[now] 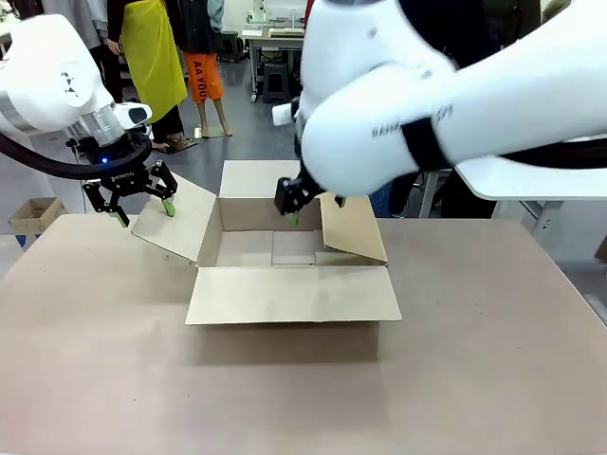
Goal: Pack the gift set into the box.
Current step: Place both hands on the side flaps of the Package Box and spread them outward.
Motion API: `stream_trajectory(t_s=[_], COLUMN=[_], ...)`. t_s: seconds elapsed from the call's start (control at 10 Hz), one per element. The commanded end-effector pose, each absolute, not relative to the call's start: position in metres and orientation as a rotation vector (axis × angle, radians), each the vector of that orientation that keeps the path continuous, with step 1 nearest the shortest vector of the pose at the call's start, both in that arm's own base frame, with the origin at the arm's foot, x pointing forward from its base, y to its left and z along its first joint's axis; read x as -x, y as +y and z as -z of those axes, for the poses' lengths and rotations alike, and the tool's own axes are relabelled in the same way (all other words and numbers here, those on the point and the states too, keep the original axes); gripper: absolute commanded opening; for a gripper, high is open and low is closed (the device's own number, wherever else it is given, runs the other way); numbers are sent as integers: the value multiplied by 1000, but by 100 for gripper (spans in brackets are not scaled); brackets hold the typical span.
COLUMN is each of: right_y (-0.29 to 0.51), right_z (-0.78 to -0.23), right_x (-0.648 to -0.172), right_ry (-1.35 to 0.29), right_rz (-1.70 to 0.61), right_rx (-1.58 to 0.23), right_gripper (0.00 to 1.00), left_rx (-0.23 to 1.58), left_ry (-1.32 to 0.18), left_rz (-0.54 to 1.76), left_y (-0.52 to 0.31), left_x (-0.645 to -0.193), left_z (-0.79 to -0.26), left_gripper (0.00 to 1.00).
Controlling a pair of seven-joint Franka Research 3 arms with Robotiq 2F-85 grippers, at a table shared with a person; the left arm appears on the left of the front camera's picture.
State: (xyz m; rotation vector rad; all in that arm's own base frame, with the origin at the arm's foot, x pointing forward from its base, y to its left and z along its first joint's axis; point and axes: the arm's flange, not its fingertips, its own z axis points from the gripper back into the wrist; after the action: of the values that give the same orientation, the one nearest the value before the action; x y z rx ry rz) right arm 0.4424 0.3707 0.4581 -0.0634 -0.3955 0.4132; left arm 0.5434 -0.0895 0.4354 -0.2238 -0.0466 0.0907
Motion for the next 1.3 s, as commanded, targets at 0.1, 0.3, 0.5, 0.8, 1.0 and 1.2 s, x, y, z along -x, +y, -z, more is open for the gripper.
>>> stream_trajectory(t_s=[0.1,0.3,0.5,0.8,1.0,1.2], right_y=[371,370,381,406,406,405], right_z=[-458,-437,-430,-424,-412,-399], right_x=[-442,-456,-467,-504,-525,-541], right_ry=[-396,-446,-337,-304,-294,-287], right_rz=[-413,-363,-312,-191,-94,-15], right_rx=[63,134,227,363,424,514], right_gripper=[100,100,100,100,100,100], left_rx=[211,211,211,211,211,211], left_ry=[-47,-47,-47,-47,-47,-47], left_rz=[-101,-101,-101,-101,-101,-101], left_y=[-90,-90,-90,-90,-90,-90], left_x=[-543,-543,-543,-543,-543,-543], left_z=[-437,-437,-437,-437,-437,-437], left_gripper=[100,100,100,100,100,100])
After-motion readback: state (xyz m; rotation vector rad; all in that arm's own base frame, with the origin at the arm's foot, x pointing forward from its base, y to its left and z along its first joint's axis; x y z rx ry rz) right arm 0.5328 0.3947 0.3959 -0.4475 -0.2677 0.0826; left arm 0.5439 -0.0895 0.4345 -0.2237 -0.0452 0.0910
